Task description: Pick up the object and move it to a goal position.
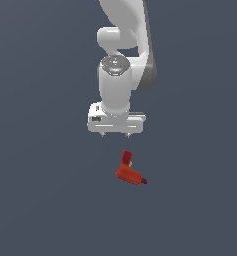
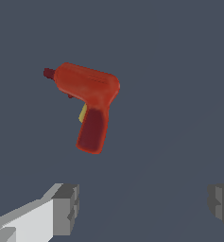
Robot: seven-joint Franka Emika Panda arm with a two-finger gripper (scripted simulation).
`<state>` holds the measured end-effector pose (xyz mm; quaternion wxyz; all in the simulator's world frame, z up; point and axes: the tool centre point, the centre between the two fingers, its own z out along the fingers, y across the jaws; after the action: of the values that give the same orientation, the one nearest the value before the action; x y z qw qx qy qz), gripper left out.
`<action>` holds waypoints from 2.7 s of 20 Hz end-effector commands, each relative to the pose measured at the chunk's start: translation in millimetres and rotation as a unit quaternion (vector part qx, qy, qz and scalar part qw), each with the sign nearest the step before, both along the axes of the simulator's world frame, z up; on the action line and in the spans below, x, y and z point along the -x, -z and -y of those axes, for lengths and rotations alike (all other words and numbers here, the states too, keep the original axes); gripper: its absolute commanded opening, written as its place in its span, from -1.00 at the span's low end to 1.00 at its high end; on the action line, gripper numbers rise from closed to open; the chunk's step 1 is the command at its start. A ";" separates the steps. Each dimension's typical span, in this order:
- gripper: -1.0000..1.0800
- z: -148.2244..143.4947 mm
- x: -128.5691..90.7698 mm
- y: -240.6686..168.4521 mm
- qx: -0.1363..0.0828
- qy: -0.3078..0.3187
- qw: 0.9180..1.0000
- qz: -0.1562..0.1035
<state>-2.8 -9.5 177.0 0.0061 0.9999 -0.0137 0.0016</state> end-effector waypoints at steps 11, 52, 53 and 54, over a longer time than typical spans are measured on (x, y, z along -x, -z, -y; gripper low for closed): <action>1.00 -13.7 4.9 5.6 0.001 -0.015 1.000 -0.011; 1.00 -52.8 -6.4 121.5 0.032 0.076 0.979 0.189; 1.00 -53.7 -6.0 122.7 0.032 0.076 0.978 0.192; 1.00 -54.5 -5.6 123.8 0.031 0.077 0.977 0.196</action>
<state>3.3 43.9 54.8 0.0357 0.9768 -0.0901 0.1909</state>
